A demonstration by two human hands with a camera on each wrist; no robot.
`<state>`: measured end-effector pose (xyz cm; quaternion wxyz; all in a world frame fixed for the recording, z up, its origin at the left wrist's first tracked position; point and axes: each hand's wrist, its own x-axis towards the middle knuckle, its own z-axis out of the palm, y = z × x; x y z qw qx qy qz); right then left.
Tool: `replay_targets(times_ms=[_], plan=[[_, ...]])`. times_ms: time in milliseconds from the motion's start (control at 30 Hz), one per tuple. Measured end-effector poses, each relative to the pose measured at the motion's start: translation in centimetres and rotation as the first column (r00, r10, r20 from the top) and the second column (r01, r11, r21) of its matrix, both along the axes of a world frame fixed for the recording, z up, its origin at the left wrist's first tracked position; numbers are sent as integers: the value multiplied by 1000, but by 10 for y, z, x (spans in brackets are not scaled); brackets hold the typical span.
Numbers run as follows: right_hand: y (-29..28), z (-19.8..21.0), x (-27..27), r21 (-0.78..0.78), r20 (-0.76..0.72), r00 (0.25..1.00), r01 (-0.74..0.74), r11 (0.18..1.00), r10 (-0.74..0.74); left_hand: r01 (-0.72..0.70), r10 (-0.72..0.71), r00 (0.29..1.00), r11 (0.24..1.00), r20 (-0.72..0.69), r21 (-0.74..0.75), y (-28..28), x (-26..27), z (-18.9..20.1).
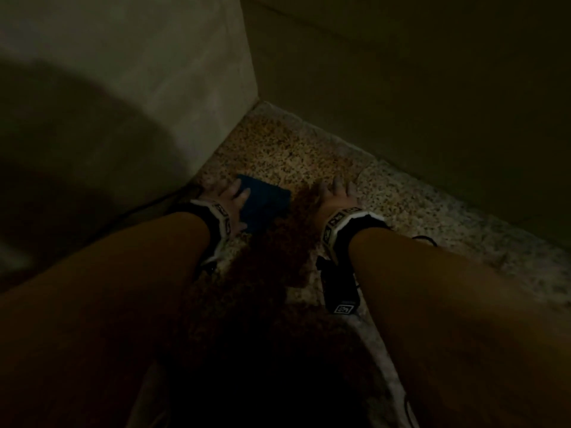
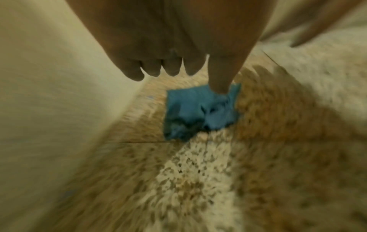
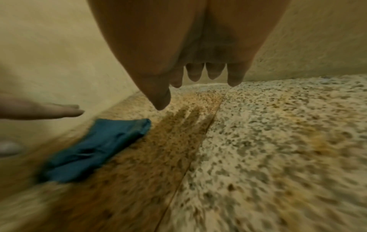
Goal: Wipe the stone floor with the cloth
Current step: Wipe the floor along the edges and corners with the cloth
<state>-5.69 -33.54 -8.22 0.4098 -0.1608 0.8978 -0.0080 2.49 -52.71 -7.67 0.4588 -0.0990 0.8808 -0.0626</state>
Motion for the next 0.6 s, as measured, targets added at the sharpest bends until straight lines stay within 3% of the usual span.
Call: replay_targets(times_ms=[167,333,467,600], plan=[[-21,-23,-2,17,-27,996,81,997,-81,208,-206,978,975,-39,75,-5,-5,-39],[-29,-46,9,171,-26,996,89,981,-86,330,-273,918,929,-289,169,-31,-2,-68],[-49,-51,10,233,-13,980,197,952,-200,347,-263,904,912,-338,217,-35,-7,-74],[-56,-53,10,292,-33,985,174,941,-172,290,-206,935,913,-289,289,-34,-14,-75]])
